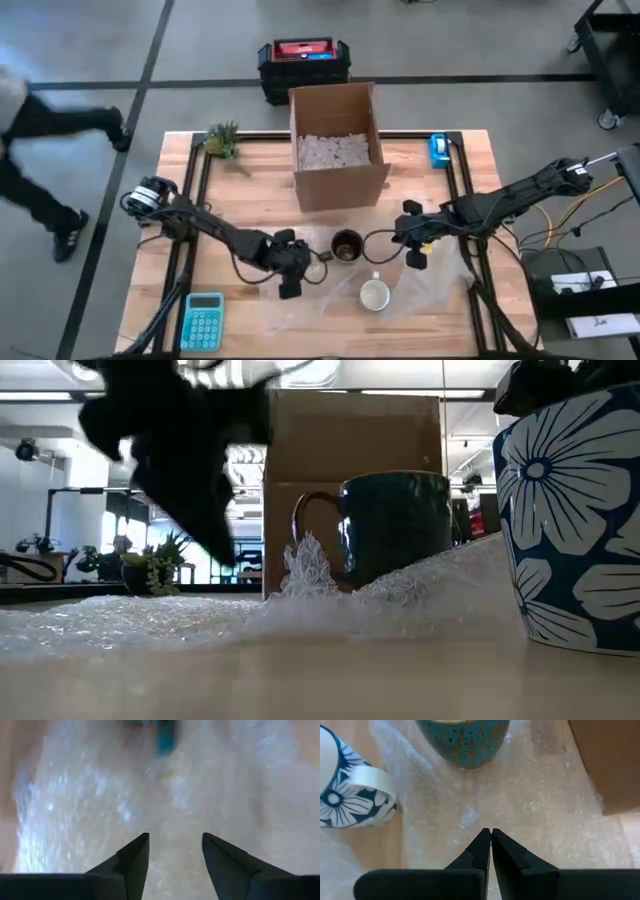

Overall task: Wrap mug
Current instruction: Wrap the green mug with the bubble wrap

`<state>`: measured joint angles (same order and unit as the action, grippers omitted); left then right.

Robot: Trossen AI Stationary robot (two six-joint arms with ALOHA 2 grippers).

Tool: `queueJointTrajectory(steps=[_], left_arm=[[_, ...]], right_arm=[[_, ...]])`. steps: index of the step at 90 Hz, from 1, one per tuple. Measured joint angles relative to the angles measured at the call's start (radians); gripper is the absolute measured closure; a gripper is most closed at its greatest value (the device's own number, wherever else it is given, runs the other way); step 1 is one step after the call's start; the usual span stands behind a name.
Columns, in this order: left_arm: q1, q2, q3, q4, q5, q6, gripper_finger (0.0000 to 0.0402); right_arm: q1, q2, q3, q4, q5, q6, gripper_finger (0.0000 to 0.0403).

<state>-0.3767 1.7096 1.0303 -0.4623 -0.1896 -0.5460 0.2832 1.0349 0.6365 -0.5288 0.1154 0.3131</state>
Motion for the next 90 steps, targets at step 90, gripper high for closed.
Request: queueJointTrajectory(steps=[90], left_arm=[[-0.151, -0.375, -0.366, -0.126, 0.202, -0.414, 0.0333]], right_arm=[[-0.083, 0.013, 0.174, -0.304, 0.056, 0.115, 0.0365]])
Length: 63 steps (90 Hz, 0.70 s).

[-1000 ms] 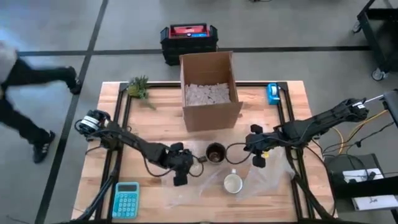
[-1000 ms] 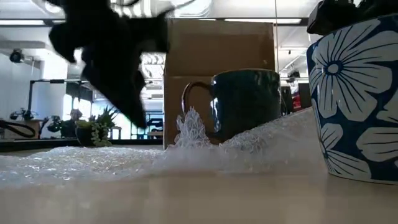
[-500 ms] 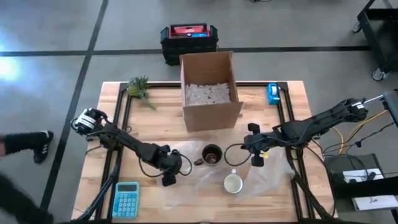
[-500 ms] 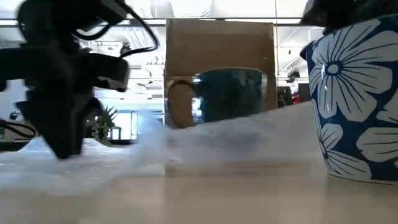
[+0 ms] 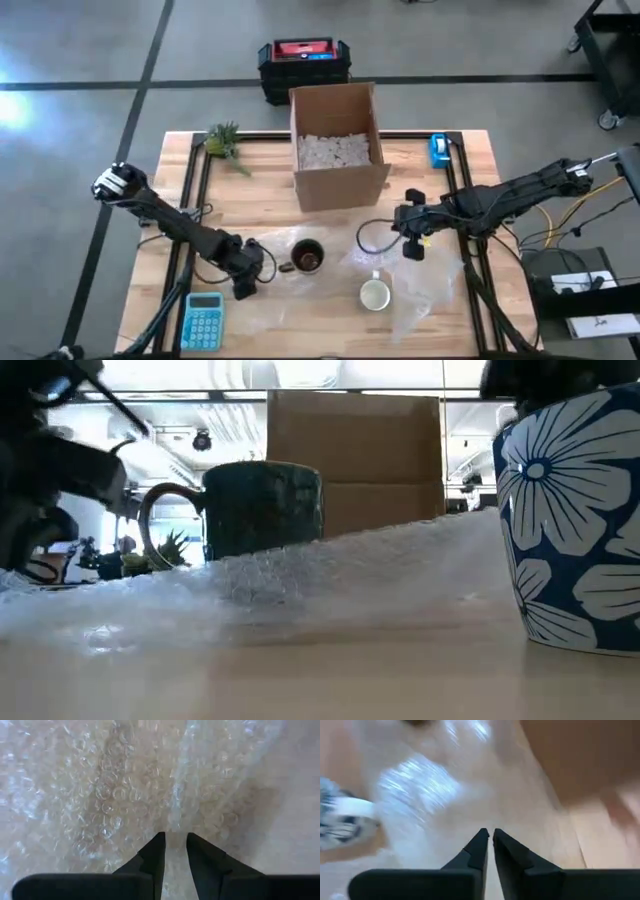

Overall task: Wrap mug
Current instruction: Wrap the green mug with the bubble wrap

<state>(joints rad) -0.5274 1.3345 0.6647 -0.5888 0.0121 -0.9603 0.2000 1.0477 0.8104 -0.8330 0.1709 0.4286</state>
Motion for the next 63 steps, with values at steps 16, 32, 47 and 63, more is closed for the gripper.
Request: queueJointTrajectory(steps=[16, 32, 47, 63], left_arm=[[0.000, -0.112, 0.036, 0.009, -0.136, 0.020, 0.0333], [0.001, -0.163, 0.086, 0.049, -0.292, 0.097, 0.0340], [-0.005, -0.161, 0.091, 0.047, -0.283, 0.105, 0.0336], [-0.006, -0.108, 0.082, 0.094, -0.310, 0.112, 0.0338]], right_arm=[[-0.076, 0.000, -0.038, -0.050, -0.104, 0.105, 0.0287], [-0.159, 0.000, -0.106, 0.035, -0.199, 0.106, 0.0229], [-0.224, 0.000, -0.199, 0.166, -0.304, 0.122, 0.0206], [-0.252, 0.003, -0.321, 0.476, -0.390, 0.189, 0.0206]])
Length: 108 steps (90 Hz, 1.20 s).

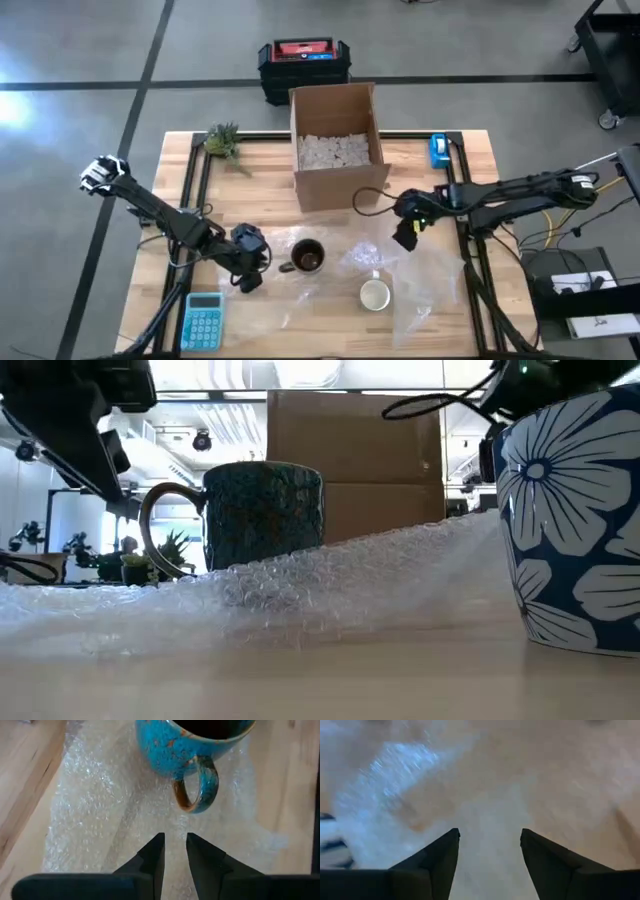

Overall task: Wrap mug
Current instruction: Wrap the green mug with the bubble wrap

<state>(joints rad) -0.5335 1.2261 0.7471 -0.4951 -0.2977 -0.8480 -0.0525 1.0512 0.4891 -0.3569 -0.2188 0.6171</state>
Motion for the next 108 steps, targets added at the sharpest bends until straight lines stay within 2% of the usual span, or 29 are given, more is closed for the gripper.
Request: queueJointTrajectory(steps=[21, 40, 56, 65, 74, 82, 88, 93, 98, 108], left_arm=[[0.004, 0.131, -0.001, 0.161, -0.062, 0.062, 0.0336], [0.021, 0.232, -0.001, 0.237, -0.062, 0.088, 0.0337], [0.021, 0.255, -0.001, 0.238, -0.061, 0.087, 0.0341], [0.021, 0.253, -0.001, 0.238, -0.060, 0.087, 0.0338], [0.021, 0.244, -0.001, 0.240, -0.060, 0.087, 0.0336], [0.021, 0.244, -0.001, 0.237, -0.060, 0.083, 0.0336], [0.021, 0.244, -0.001, 0.241, -0.060, 0.082, 0.0336], [0.021, 0.244, -0.001, 0.240, -0.059, 0.081, 0.0336], [0.021, 0.244, -0.001, 0.242, -0.060, 0.081, 0.0336], [0.021, 0.244, -0.001, 0.242, -0.059, 0.084, 0.0336]], right_arm=[[0.004, 0.059, -0.044, 0.233, -0.025, 0.074, 0.0230], [0.048, 0.125, -0.042, 0.477, -0.045, 0.013, 0.0294], [0.056, 0.136, 0.039, 0.402, -0.082, -0.041, 0.0366], [0.052, 0.114, 0.128, 0.219, -0.103, -0.058, 0.0381], [0.043, 0.101, 0.221, -0.098, -0.062, -0.099, 0.0368], [0.043, 0.101, 0.269, -0.367, 0.084, -0.101, 0.0337], [0.042, 0.101, 0.267, -0.501, 0.185, -0.064, 0.0306], [0.037, 0.103, 0.241, -0.559, 0.226, -0.031, 0.0280], [0.030, 0.103, 0.204, -0.559, 0.219, -0.003, 0.0253], [0.027, 0.102, 0.113, -0.413, 0.138, 0.020, 0.0211]])
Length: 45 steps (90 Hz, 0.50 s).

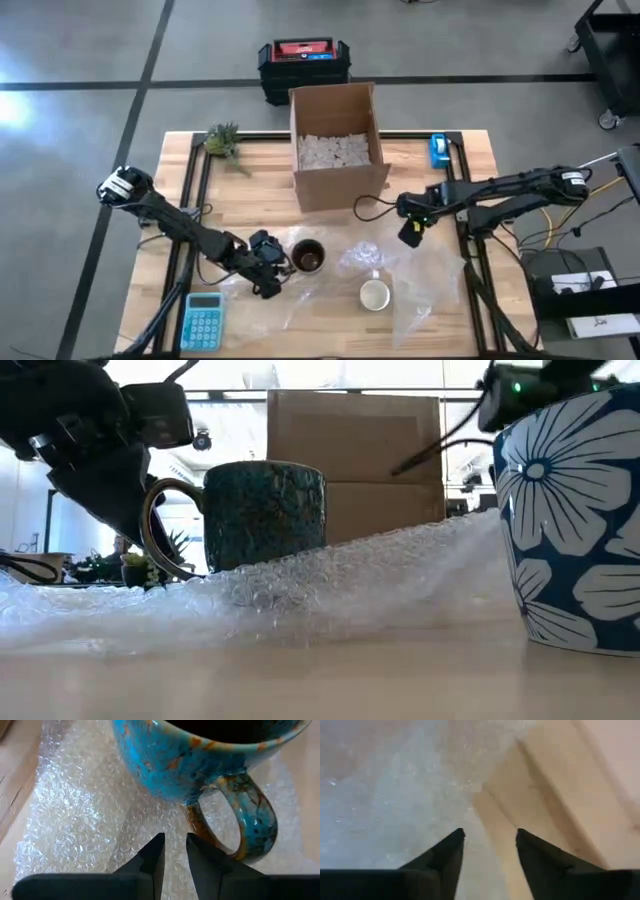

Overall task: Wrap mug
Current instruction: Wrap the green mug with the bubble wrap

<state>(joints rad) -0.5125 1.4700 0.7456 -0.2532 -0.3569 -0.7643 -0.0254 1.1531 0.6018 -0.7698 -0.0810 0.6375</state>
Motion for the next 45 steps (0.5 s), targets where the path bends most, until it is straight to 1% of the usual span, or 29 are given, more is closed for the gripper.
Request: queueJointTrajectory(steps=[8, 13, 18, 24, 32, 45], left_arm=[[0.000, 0.000, 0.000, 0.000, 0.000, 0.005, 0.0335], [0.000, 0.000, 0.000, 0.000, 0.000, 0.006, 0.0335], [0.000, 0.000, 0.000, 0.001, 0.000, 0.007, 0.0335], [0.000, 0.000, 0.000, 0.002, 0.000, 0.008, 0.0335], [0.000, 0.000, 0.000, 0.003, 0.000, 0.008, 0.0335], [0.000, 0.000, 0.000, 0.005, 0.000, 0.008, 0.0335]], right_arm=[[0.000, 0.003, -0.072, 0.252, -0.091, -0.001, 0.0191], [0.000, 0.003, -0.101, 0.409, -0.127, -0.001, 0.0183], [0.000, 0.003, -0.112, 0.531, -0.136, -0.005, 0.0178], [0.000, 0.003, -0.109, 0.634, -0.132, -0.022, 0.0177], [0.001, 0.003, -0.085, 0.707, -0.132, -0.056, 0.0181], [0.001, -0.001, -0.022, 0.699, -0.137, -0.138, 0.0194]])
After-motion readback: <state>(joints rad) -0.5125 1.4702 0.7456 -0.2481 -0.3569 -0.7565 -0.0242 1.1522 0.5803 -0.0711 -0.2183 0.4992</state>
